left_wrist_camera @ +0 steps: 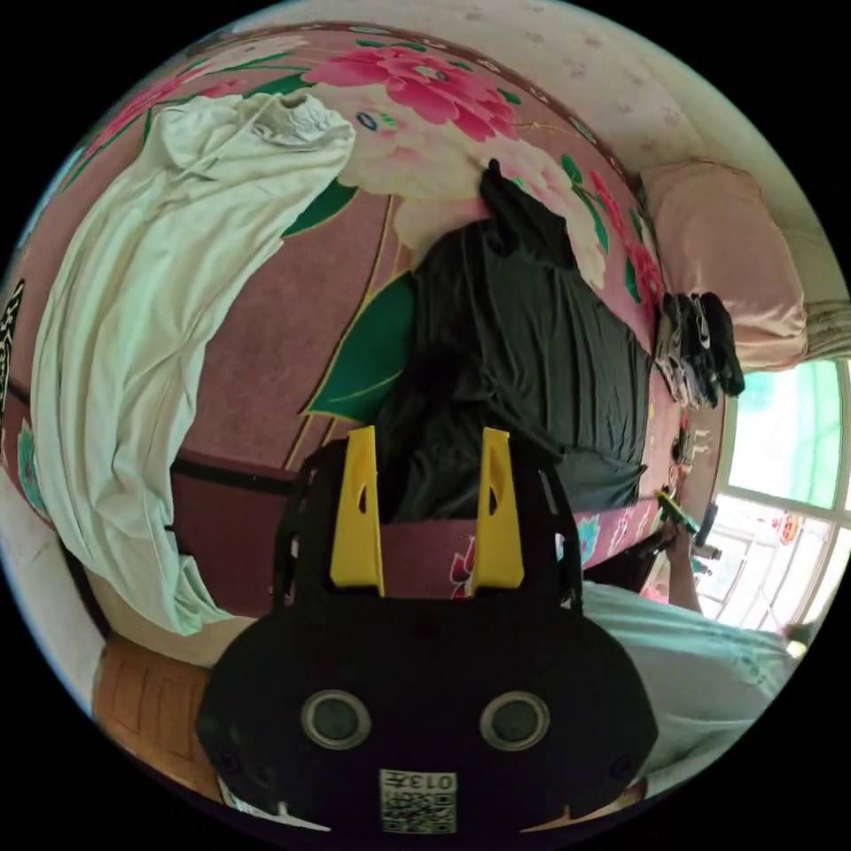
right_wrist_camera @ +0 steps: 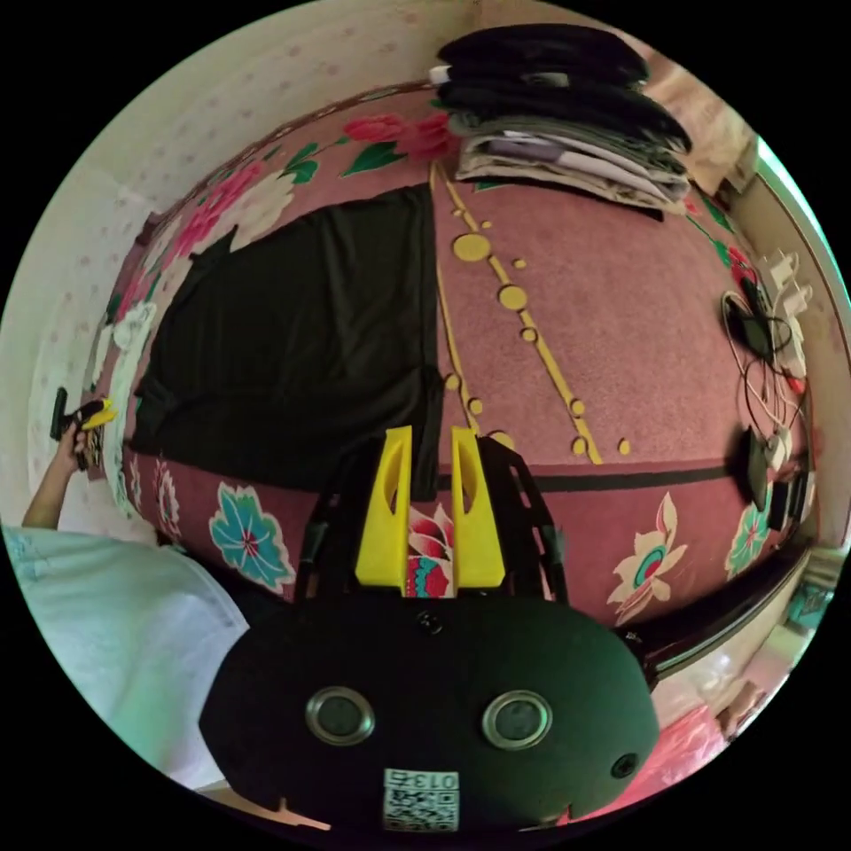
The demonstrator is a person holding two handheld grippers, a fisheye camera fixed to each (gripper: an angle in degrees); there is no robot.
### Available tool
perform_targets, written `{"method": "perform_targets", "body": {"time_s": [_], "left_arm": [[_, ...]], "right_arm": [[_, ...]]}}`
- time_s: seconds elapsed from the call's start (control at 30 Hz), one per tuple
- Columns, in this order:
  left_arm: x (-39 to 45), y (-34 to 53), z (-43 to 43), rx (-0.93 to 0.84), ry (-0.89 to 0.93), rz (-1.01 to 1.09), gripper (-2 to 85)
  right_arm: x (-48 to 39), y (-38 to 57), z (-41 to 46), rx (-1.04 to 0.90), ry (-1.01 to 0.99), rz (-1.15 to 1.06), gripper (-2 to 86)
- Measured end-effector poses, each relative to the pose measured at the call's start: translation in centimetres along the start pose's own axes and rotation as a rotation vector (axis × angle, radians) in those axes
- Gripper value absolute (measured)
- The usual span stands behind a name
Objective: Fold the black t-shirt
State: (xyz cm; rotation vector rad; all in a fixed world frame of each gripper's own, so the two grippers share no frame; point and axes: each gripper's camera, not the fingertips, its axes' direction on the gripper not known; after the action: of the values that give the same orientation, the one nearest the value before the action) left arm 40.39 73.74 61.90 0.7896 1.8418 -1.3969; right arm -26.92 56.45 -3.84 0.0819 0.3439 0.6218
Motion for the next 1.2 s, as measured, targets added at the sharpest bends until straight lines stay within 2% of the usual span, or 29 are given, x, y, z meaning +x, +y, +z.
{"method": "perform_targets", "body": {"time_s": [0.17,0.3,0.43,0.5,0.57,0.6,0.63,0.73,0.87,0.93,1.0,1.07,1.2], "left_arm": [[4.6,3.9,4.8,-0.156,-0.16,0.161,15.4],[6.6,5.6,6.2,-0.149,-0.295,0.183,16.3],[6.6,6.2,7.0,-0.148,-0.313,0.146,16.1],[6.4,5.6,8.0,-0.177,-0.285,0.119,13.2],[6.8,4.8,8.6,-0.2,-0.399,0.081,8.4],[6.9,4.6,8.7,-0.218,-0.4,0.082,7.8],[7.2,4.1,8.7,-0.253,-0.413,0.081,3.7],[7.5,3.8,8.4,-0.32,-0.639,0.137,0.4],[5.1,3.4,6.2,-0.287,-0.571,0.041,0.2],[4.6,3.3,5.5,-0.247,-0.458,0.025,0.7],[5.3,3.6,4.5,-0.178,-0.441,0.055,1.9],[7.4,4.3,4.0,-0.108,-0.381,0.169,7.5],[8.6,4.6,5.3,-0.117,-0.365,0.215,12.4]], "right_arm": [[-5.0,-0.5,5.4,-0.173,0.109,-0.154,7.1],[-6.1,1.3,6.2,-0.191,0.277,-0.148,7.8],[-3.9,4.1,7.2,-0.19,0.183,0.005,7.9],[-3.4,4.4,8.5,-0.183,0.143,0.038,7.1],[-3.3,4.2,9.0,-0.188,0.129,0.065,5.1],[-3.3,4.2,9.1,-0.19,0.125,0.068,4.4],[-3.7,4.2,9.0,-0.179,0.099,0.037,3.6],[-5.4,4.1,9.3,-0.227,0.214,-0.055,2.6],[-6.2,4.1,8.6,-0.174,0.267,-0.068,2.3],[-5.9,4.2,10.3,-0.263,0.229,-0.071,2.4],[-6.0,4.5,9.9,-0.246,0.24,-0.06,2.6],[-6.1,5.3,7.8,-0.164,0.286,-0.036,4.5],[-6.9,6.2,6.9,-0.112,0.261,-0.021,7.8]]}}
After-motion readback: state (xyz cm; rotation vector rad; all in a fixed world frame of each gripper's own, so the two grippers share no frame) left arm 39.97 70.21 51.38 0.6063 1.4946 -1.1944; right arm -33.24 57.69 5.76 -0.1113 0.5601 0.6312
